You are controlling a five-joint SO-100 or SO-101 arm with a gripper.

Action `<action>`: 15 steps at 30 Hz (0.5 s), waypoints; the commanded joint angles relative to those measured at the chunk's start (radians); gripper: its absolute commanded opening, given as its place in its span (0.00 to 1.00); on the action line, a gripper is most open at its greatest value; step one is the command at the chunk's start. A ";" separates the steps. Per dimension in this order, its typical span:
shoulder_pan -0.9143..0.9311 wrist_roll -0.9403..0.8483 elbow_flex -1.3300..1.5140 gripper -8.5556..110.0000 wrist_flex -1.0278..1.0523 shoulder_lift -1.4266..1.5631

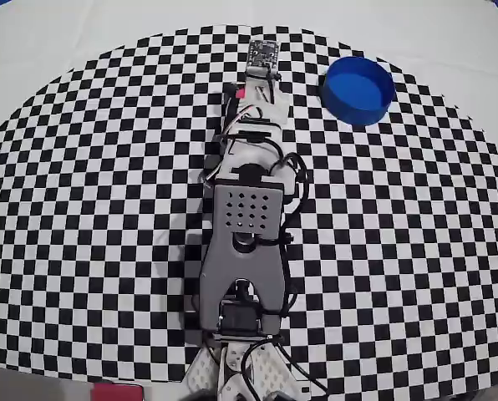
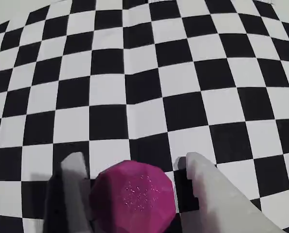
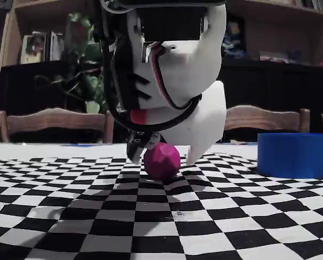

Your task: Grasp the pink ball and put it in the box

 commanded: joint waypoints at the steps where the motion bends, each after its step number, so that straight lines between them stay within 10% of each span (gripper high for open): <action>1: -0.006 0.008 -0.038 0.07 -0.002 0.008; 15: 0.000 0.008 -0.021 0.07 0.011 0.054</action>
